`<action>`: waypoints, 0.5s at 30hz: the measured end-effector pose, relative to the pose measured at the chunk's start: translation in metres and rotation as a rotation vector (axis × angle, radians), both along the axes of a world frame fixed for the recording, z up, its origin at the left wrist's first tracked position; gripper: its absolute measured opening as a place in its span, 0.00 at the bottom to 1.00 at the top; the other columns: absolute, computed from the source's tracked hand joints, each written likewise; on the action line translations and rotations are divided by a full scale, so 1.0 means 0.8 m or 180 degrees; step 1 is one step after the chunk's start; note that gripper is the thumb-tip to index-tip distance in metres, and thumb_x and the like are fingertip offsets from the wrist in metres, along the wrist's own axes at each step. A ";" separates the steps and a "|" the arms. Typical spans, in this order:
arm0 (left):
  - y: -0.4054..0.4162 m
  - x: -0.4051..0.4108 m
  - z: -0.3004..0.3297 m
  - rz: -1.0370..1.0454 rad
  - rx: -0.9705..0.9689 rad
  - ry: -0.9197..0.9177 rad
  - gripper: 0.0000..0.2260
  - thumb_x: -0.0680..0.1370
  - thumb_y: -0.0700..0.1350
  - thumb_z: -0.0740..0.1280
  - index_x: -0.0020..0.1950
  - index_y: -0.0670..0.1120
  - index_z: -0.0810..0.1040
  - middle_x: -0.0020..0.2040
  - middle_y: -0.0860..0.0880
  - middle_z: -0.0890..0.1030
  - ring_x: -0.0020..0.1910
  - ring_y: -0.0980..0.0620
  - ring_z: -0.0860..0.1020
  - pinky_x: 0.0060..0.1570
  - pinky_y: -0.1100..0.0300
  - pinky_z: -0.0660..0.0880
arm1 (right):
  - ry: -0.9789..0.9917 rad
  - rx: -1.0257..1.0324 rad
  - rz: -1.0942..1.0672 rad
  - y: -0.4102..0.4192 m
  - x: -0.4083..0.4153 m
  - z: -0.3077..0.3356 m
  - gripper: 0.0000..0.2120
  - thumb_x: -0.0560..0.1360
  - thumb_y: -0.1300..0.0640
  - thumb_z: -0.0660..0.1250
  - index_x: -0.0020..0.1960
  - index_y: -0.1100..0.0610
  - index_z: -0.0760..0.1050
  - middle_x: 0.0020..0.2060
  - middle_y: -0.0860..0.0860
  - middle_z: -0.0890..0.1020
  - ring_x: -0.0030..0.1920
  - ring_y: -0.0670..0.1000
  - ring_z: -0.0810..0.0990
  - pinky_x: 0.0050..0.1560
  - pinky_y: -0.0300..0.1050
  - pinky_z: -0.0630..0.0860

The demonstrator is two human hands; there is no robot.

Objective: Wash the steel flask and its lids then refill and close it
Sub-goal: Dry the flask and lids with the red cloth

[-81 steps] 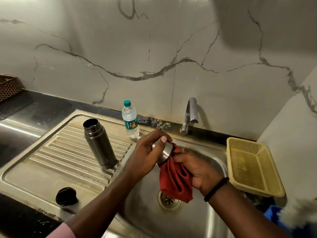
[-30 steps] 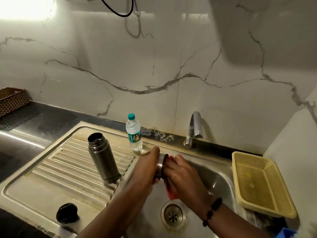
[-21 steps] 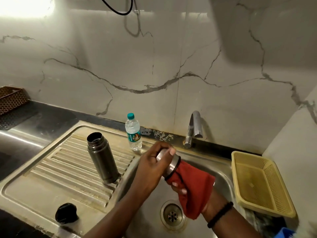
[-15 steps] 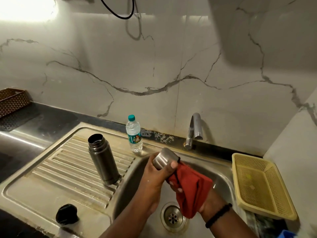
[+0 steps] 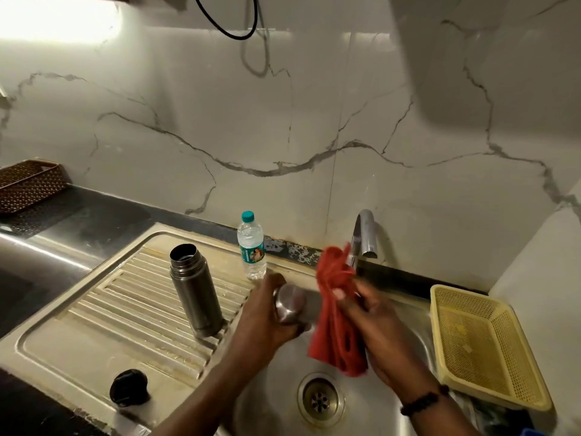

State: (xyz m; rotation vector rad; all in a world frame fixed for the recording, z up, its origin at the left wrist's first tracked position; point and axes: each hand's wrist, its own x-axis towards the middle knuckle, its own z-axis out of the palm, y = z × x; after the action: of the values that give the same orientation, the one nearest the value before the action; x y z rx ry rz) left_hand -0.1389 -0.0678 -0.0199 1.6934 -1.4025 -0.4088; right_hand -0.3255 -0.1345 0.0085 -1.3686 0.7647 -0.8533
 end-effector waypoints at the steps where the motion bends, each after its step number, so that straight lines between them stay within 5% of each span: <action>1: -0.001 -0.005 -0.004 -0.0012 -0.0028 -0.0004 0.24 0.69 0.55 0.77 0.57 0.63 0.66 0.53 0.58 0.79 0.52 0.59 0.79 0.48 0.62 0.77 | 0.0422 -0.0588 0.0056 0.005 0.012 0.005 0.18 0.71 0.44 0.70 0.61 0.38 0.77 0.61 0.38 0.78 0.59 0.42 0.79 0.58 0.43 0.77; 4: 0.003 -0.012 -0.008 -0.0026 -0.0148 -0.0128 0.21 0.72 0.61 0.68 0.63 0.60 0.69 0.54 0.61 0.76 0.56 0.58 0.76 0.55 0.56 0.77 | 0.1233 -0.1687 0.0241 0.012 0.040 0.007 0.23 0.73 0.43 0.71 0.68 0.38 0.72 0.65 0.30 0.71 0.65 0.35 0.70 0.66 0.39 0.70; 8: 0.017 0.000 -0.014 0.0252 -0.0068 -0.0578 0.30 0.64 0.67 0.71 0.62 0.58 0.70 0.50 0.59 0.76 0.52 0.57 0.75 0.47 0.60 0.75 | 0.1402 -0.1818 0.0517 0.006 0.032 -0.002 0.22 0.72 0.45 0.72 0.65 0.42 0.75 0.62 0.34 0.75 0.64 0.37 0.71 0.66 0.44 0.70; 11: 0.028 0.006 -0.020 0.0186 0.0014 -0.0076 0.29 0.61 0.64 0.77 0.58 0.62 0.70 0.51 0.61 0.80 0.51 0.60 0.78 0.47 0.58 0.77 | 0.0740 -0.0982 0.0639 0.015 0.023 -0.009 0.17 0.72 0.58 0.73 0.61 0.50 0.79 0.57 0.43 0.81 0.59 0.44 0.80 0.62 0.45 0.77; 15: 0.042 0.032 -0.038 0.0438 0.0083 0.0480 0.29 0.60 0.62 0.81 0.56 0.60 0.74 0.49 0.55 0.83 0.48 0.58 0.82 0.45 0.61 0.79 | -0.1003 0.1468 0.0460 0.019 0.010 -0.035 0.18 0.71 0.53 0.71 0.59 0.58 0.80 0.53 0.60 0.84 0.49 0.59 0.85 0.49 0.56 0.82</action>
State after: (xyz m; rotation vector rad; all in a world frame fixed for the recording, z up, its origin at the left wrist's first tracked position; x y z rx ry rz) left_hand -0.1134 -0.0344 -0.0505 1.7308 -1.1693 -0.4687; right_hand -0.3173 -0.1192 -0.0191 -0.8436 0.5638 -0.7018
